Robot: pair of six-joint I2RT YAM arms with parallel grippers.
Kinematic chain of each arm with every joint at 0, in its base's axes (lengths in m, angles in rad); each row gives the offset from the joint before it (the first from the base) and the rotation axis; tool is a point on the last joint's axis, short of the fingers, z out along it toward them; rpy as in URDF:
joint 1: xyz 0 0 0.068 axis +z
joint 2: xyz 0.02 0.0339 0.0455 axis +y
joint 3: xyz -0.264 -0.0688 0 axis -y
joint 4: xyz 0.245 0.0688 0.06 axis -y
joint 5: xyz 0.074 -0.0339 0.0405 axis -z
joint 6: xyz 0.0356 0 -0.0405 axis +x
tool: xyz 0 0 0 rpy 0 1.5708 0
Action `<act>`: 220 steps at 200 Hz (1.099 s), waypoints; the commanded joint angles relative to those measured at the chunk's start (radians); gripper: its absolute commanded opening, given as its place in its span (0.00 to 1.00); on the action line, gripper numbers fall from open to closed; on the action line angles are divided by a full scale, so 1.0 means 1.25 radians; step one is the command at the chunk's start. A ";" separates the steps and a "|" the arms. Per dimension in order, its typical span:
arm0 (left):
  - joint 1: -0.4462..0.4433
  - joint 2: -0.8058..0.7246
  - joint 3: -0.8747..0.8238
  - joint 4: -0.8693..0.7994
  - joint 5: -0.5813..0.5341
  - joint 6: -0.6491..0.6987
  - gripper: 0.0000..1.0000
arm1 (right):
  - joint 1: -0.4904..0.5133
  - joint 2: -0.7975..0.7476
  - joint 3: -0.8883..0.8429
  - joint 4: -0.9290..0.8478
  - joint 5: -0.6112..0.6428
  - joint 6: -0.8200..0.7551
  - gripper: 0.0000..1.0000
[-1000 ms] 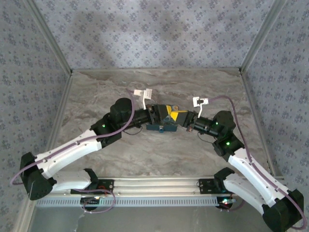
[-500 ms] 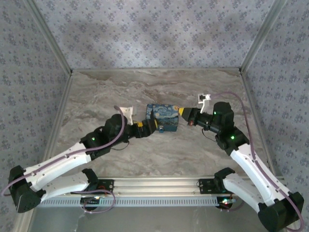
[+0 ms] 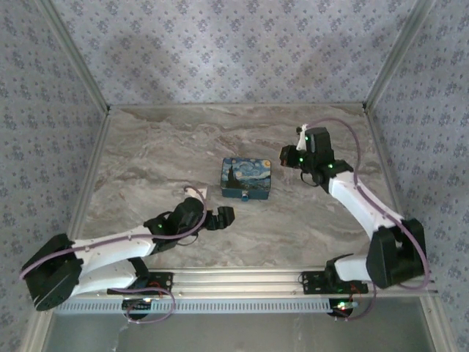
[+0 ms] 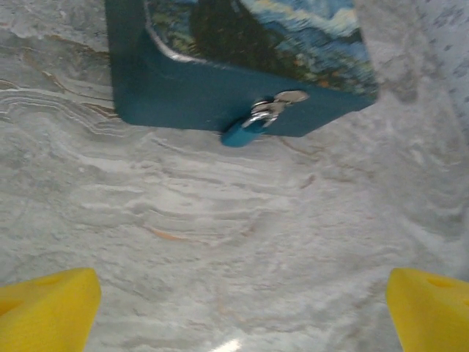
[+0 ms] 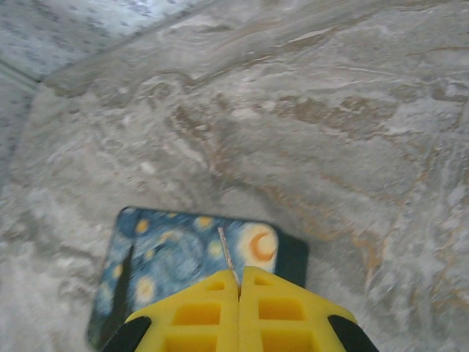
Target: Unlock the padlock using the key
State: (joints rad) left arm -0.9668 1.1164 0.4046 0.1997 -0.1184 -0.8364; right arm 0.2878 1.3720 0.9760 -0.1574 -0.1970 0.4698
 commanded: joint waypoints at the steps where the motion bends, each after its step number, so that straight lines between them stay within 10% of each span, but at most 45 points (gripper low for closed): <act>1: -0.005 0.068 0.032 0.145 -0.029 0.105 1.00 | -0.027 0.084 0.066 0.032 0.044 -0.037 0.00; 90: -0.006 0.460 0.135 0.451 -0.020 0.211 1.00 | -0.063 0.366 0.234 0.058 0.027 -0.067 0.00; 220: -0.005 0.660 0.245 0.566 0.061 0.269 0.92 | 0.006 0.454 0.245 0.089 0.000 -0.091 0.00</act>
State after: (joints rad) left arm -0.9688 1.9064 0.6861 0.8654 -0.1150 -0.5167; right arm 0.2764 1.9305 1.2549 -0.0563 -0.1905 0.3866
